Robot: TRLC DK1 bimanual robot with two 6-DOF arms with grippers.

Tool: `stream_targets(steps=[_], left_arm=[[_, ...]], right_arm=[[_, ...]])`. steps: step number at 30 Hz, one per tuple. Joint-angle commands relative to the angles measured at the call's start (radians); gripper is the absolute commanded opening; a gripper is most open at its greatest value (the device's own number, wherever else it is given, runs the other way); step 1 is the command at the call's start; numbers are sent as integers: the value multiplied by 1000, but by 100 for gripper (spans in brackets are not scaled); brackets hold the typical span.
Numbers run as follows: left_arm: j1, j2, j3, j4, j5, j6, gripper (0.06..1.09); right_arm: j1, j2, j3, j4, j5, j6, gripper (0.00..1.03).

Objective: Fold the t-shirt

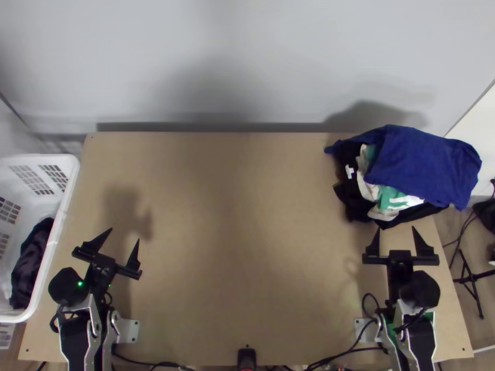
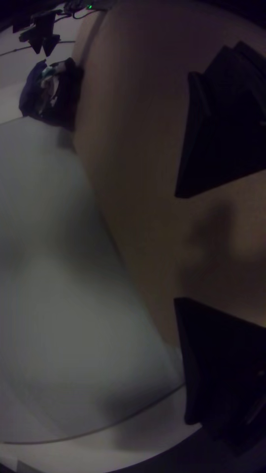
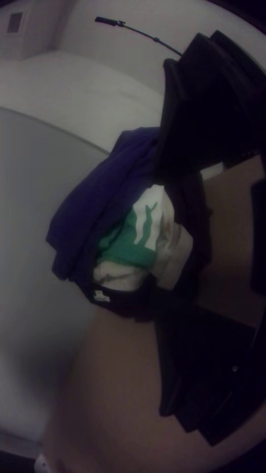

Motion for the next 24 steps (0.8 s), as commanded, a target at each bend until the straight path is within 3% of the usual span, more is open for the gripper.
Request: stream_targets(steps=[1,15,18,21,24], left_arm=[[-13,0,1,1,1,-1,104],[-73,0,1,-7,1,33,104],[-76,2,2,-13,3,19,104],[-70,2,2,-13,1,20,104],[-40,2,2,-13,0,46,104]], right_arm=[[-2,0,0,-3,-13,2,99],[-22,42,0,-6,-19,13,96],[-2,57,0,-6,-19,-34,96],[52,57,0,-2,-20,-145,96],[87,57,2,6,-20,-169,96]])
